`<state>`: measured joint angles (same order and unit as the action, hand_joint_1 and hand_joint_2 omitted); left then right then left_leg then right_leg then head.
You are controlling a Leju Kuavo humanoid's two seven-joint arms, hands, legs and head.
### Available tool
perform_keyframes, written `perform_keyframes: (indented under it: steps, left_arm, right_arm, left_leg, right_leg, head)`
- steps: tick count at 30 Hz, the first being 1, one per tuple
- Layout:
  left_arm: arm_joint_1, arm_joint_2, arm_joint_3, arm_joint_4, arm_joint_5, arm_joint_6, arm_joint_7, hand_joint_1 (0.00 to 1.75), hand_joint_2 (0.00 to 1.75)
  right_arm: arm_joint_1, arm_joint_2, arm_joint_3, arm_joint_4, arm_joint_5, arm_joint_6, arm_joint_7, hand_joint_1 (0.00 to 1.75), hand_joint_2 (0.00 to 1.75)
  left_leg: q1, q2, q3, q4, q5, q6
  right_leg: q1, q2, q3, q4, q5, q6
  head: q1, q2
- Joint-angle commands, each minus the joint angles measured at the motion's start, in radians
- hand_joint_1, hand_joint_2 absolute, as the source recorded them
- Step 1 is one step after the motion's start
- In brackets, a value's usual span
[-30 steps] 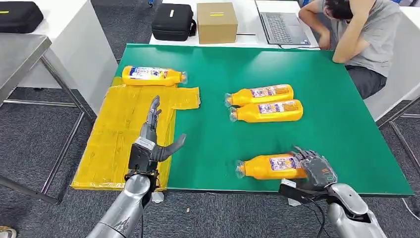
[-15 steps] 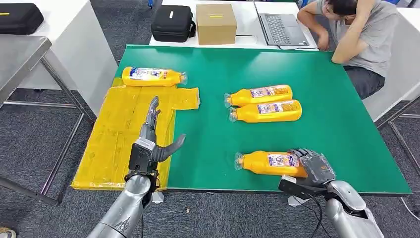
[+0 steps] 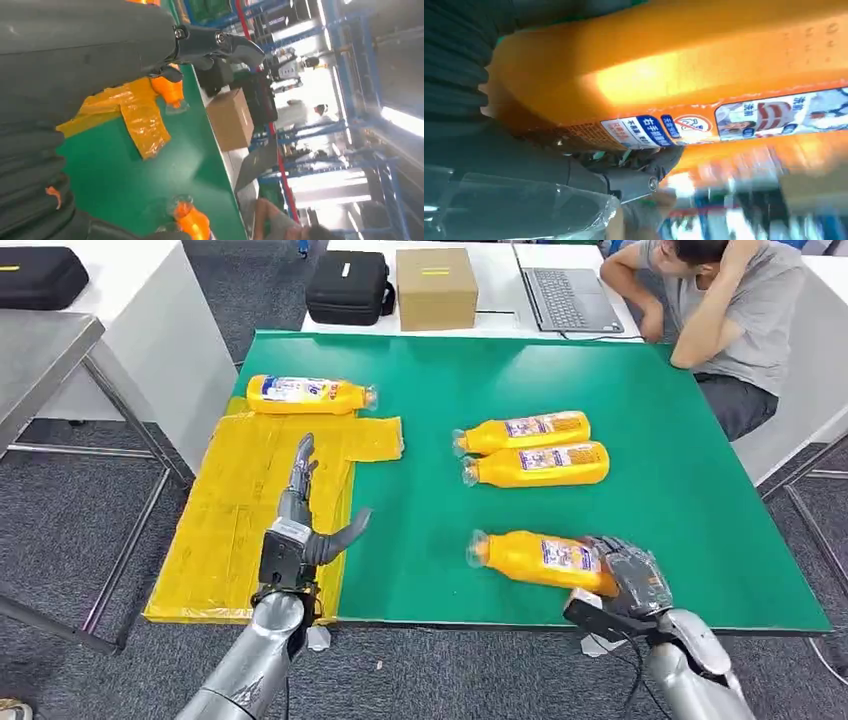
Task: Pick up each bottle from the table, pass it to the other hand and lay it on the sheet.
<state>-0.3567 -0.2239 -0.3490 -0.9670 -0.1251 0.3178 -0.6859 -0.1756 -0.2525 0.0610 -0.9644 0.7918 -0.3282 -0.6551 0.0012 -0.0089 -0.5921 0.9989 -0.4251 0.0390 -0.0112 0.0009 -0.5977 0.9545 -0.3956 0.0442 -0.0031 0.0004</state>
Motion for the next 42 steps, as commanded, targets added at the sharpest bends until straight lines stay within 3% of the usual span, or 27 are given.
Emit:
perform_keyframes:
  steps: [1,10,15,19,32,35,42]
  left_arm:
    - [-0.084,-0.007,-0.012,0.103,0.047,0.034,-0.008,0.0,1.75]
    - [-0.095,-0.013,-0.024,0.137,0.091,0.055,-0.012,0.0,1.75]
    - [-0.092,-0.035,-0.051,0.161,0.18,-0.023,-0.012,0.0,1.75]
    - [-0.09,-0.058,-0.068,0.181,0.308,-0.201,0.032,0.0,1.75]
    - [-0.092,-0.071,-0.149,0.179,0.296,-0.2,0.024,0.0,1.75]
    - [-0.096,-0.059,-0.169,0.176,0.282,-0.153,0.038,0.0,1.75]
    - [-0.118,-0.072,-0.211,0.192,0.289,-0.194,0.069,0.0,1.75]
  right_arm:
    - [0.035,0.107,0.005,-0.097,-0.332,-0.178,-0.043,1.75,1.75]
    - [0.026,0.104,0.096,-0.129,-0.541,-0.229,-0.043,1.75,1.75]
    - [0.035,0.114,0.133,-0.219,-0.646,-0.283,-0.043,1.75,1.75]
    - [0.004,0.143,0.243,-0.232,-0.645,-0.324,-0.043,1.75,1.75]
    - [-0.03,0.19,0.322,-0.216,-0.67,-0.37,-0.043,1.75,1.75]
    - [-0.037,0.253,0.362,-0.214,-0.652,-0.37,-0.043,1.75,1.75]
    - [-0.092,0.294,0.384,-0.174,-0.642,-0.37,-0.043,1.75,1.75]
  left_leg:
    - [0.001,0.0,0.002,0.0,-0.002,-0.003]
    - [0.0,0.001,0.0,0.0,-0.001,-0.002]
    - [0.0,0.001,0.0,0.0,-0.001,-0.002]
    - [0.0,0.003,0.0,0.0,-0.002,-0.002]
    - [0.0,0.001,-0.002,0.0,-0.001,-0.001]
    - [0.0,0.003,-0.002,0.0,-0.001,-0.002]
    - [0.0,0.002,-0.003,0.0,-0.001,-0.001]
  right_leg:
    - [0.001,-0.001,0.002,0.001,-0.002,-0.002]
    - [0.0,0.001,0.0,0.0,-0.001,-0.001]
    - [0.0,0.001,0.0,0.001,-0.002,-0.002]
    - [0.0,0.003,0.0,0.001,-0.002,-0.002]
    - [0.0,0.001,-0.001,0.0,-0.001,-0.001]
    - [0.0,0.002,-0.002,0.001,-0.001,-0.001]
    - [0.0,0.002,-0.003,0.001,-0.001,-0.001]
  head:
    - [0.0,0.0]
    - [0.0,0.0]
    - [0.0,0.0]
    - [0.0,0.0]
    - [0.001,0.0]
    - [0.0,0.0]
    - [0.0,0.0]
